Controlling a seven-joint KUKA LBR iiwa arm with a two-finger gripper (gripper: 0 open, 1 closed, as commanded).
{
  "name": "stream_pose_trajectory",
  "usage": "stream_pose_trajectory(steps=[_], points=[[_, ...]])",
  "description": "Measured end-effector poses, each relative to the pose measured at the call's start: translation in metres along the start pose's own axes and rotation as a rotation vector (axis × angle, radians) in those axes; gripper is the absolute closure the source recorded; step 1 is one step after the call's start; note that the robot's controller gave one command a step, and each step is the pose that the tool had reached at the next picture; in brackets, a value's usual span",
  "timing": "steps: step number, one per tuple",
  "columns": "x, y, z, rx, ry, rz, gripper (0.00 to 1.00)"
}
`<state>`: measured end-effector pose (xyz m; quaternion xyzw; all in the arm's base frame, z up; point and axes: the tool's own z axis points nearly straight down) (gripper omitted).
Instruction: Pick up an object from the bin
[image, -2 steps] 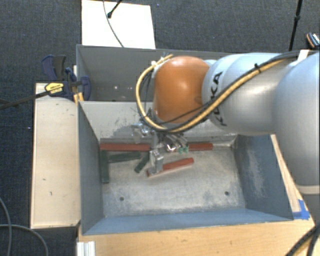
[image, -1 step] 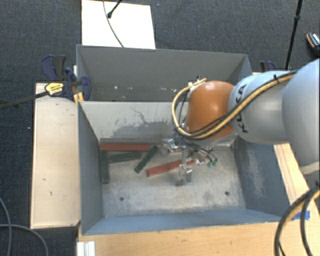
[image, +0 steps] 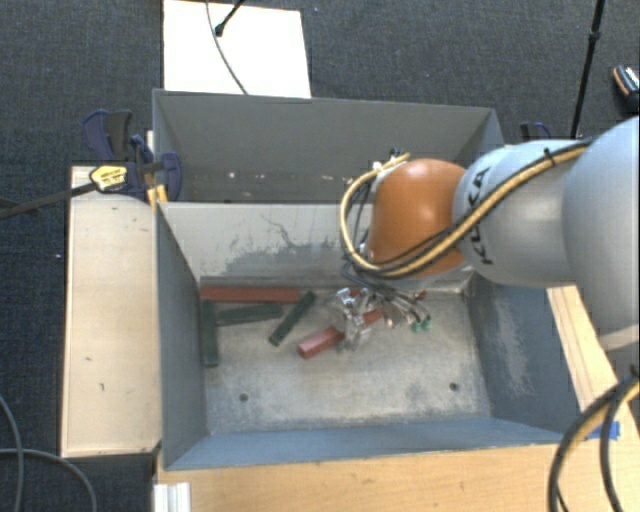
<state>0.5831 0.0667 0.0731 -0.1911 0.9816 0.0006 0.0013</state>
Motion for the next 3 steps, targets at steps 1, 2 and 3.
stream_pose_trajectory(steps=[1,2,3], points=[[0.001,0.002,-0.157,0.003,-0.008,-0.001,1.00],[0.049,-0.005,-0.120,0.000,0.006,0.060,1.00],[0.060,-0.026,-0.187,0.004,-0.005,-0.103,1.00]])
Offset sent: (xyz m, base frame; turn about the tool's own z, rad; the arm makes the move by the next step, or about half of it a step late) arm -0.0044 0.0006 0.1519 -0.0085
